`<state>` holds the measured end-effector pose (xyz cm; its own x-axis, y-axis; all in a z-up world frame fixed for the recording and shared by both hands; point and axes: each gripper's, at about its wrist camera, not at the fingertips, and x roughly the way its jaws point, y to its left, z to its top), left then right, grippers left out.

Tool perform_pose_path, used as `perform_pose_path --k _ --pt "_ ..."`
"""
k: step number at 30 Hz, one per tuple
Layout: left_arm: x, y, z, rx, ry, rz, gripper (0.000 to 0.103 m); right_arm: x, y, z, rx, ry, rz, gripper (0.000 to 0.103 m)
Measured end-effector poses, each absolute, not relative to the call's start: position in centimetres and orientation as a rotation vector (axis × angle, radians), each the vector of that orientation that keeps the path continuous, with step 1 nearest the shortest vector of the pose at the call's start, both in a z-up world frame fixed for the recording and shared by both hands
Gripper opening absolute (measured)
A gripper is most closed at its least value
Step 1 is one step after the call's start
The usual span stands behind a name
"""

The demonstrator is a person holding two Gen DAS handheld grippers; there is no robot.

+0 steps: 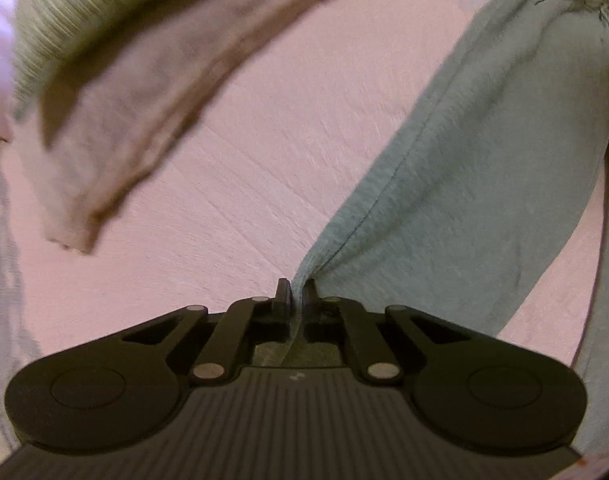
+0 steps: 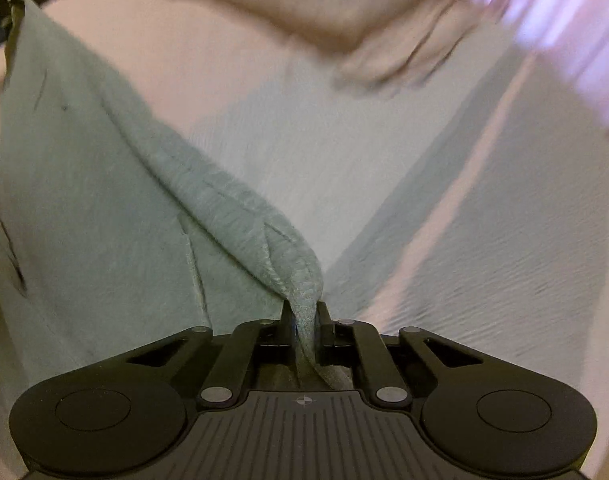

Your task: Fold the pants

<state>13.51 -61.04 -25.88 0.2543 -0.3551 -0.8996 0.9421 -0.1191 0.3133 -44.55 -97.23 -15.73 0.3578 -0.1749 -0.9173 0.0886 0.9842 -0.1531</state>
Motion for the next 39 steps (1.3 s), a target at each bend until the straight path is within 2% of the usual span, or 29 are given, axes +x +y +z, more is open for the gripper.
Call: perform_pose_path --k 5,7,10,14,19,22,24,26,31,39 --pt "9.4 -58.0 -17.3 1.106 0.445 -1.171 0.003 -51.5 -90.0 -9.2 -0.278 0.943 -0.315 0.004" --pt "6.4 -54.8 -14.6 1.057 0.396 -1.16 0.004 -55.1 -86.4 -8.8 -0.333 0.887 -0.337 0.004" --pt "0.8 -49.2 -13.2 1.026 0.384 -1.134 0.003 -60.5 -82.1 -10.8 -0.318 0.843 -0.363 0.005" --pt "-6.4 -42.4 -17.2 1.015 0.517 -1.1 0.003 -64.1 -77.9 -15.7 -0.288 0.892 -0.311 0.005" --pt "-12.8 -37.0 -26.6 1.095 0.731 -1.094 0.004 -65.5 -74.4 -20.3 -0.332 0.948 -0.234 0.007" --pt "-16.0 -35.5 -29.8 1.14 0.756 -1.086 0.003 -66.4 -73.7 -19.7 -0.302 0.926 -0.271 0.019" --pt "-16.5 -35.1 -29.8 1.121 0.756 -1.06 0.003 -67.1 -74.1 -19.3 -0.219 0.915 -0.306 0.036" --pt "-16.5 -35.1 -29.0 1.1 0.742 -1.037 0.003 -68.8 -73.6 -18.4 -0.119 0.889 -0.341 0.044" --pt "-15.7 -35.1 -25.9 1.103 0.701 -1.015 0.003 -72.6 -74.9 -16.9 0.318 0.844 -0.507 0.048" --pt "-15.0 -36.1 -24.3 1.171 0.701 -1.049 0.003 -73.8 -81.6 -18.6 1.151 0.512 -0.681 0.056"
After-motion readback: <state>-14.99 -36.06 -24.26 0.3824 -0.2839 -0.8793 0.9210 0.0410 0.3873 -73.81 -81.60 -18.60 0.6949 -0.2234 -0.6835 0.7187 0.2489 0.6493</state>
